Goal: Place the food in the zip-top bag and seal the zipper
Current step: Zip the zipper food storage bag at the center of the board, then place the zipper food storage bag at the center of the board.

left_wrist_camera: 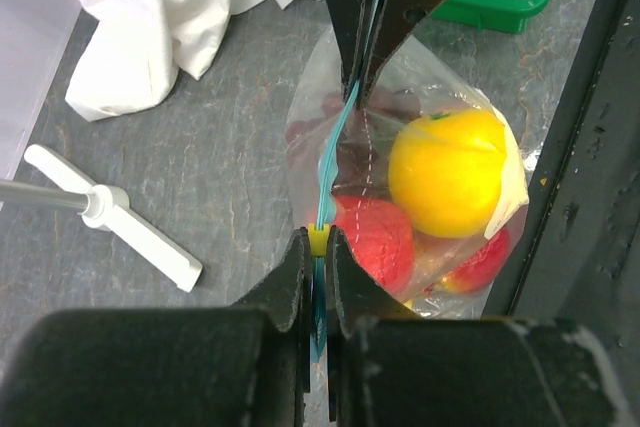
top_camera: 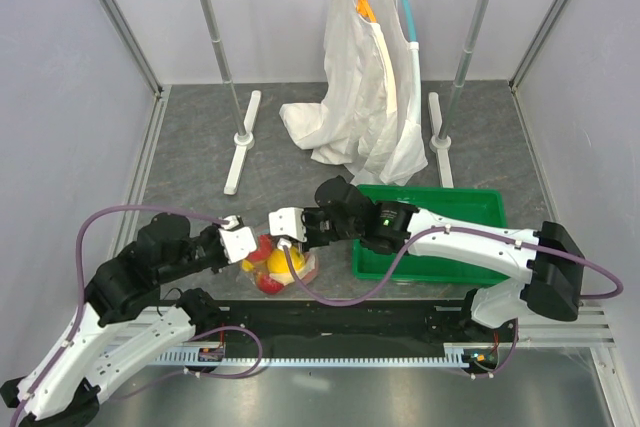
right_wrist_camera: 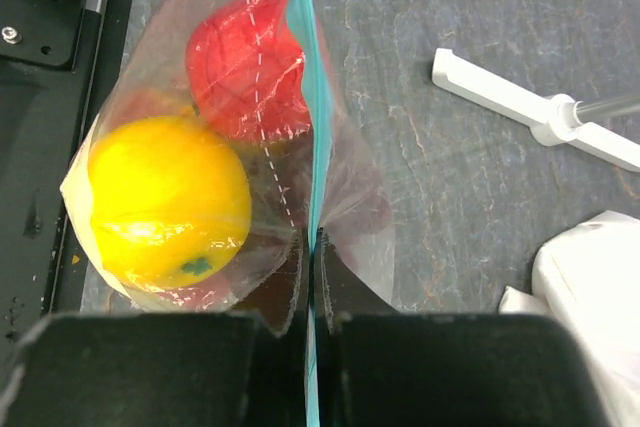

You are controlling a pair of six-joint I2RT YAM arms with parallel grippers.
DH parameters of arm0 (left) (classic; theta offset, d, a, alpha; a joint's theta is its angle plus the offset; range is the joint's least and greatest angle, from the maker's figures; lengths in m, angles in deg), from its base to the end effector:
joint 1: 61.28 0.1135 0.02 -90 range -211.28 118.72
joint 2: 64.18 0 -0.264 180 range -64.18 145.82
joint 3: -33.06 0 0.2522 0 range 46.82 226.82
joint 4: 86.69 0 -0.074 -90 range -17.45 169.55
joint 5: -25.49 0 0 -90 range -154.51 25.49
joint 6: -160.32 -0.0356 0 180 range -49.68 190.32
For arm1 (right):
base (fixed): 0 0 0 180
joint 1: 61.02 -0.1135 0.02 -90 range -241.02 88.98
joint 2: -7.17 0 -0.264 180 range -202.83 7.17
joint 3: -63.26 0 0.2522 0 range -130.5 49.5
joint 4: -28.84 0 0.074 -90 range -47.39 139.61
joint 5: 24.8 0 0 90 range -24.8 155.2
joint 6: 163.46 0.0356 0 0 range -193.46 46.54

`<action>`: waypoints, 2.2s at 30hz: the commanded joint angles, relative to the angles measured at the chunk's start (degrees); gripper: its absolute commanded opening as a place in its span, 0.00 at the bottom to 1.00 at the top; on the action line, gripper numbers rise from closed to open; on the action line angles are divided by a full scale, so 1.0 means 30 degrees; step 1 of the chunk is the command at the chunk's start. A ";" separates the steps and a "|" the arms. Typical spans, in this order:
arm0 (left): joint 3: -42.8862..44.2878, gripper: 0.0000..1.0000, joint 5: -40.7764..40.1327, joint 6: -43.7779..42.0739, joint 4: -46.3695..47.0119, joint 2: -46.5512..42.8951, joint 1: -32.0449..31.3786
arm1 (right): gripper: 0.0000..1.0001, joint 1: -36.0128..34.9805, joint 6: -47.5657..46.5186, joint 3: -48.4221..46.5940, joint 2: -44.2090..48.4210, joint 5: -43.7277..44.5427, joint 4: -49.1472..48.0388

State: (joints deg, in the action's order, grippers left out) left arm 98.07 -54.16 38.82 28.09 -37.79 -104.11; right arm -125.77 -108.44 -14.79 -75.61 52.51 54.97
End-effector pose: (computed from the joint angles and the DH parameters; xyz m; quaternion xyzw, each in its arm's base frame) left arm 0.0529 -0.0577 0.3394 0.5497 0.6466 -0.1280 0.5132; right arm 0.1343 0.3032 0.2988 -0.6960 0.5155 0.2189 0.4493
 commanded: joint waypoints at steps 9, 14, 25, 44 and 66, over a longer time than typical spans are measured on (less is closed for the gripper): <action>-0.0469 0.06 -0.4736 0.1713 -0.2504 -0.3113 0.0067 | 0.00 0.0900 0.1286 0.0339 0.2575 0.1564 0.2147; 0.0173 0.55 -0.4944 0.3027 -0.1920 -0.2500 0.0038 | 0.00 0.0929 0.4708 -0.1385 0.1876 -0.0952 0.3318; 0.6468 0.96 -0.7783 0.7655 0.0892 0.2449 0.1999 | 0.00 0.3124 1.9970 -0.3471 -0.0322 -0.2039 0.0662; 0.8263 0.98 -1.1711 0.9155 0.2359 0.5880 0.3143 | 0.00 0.2775 3.2626 -1.1182 -0.7446 0.2702 0.1500; 0.5419 1.00 -0.7267 1.1175 -0.0275 0.6083 0.4489 | 0.84 0.4620 2.9449 0.1596 -0.1677 0.1740 0.0450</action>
State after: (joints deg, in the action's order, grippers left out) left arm 114.61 -83.10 67.84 31.04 -20.59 -92.26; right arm -113.22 -12.56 -10.81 -86.78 59.18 57.68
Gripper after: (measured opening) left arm 0.993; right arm 0.758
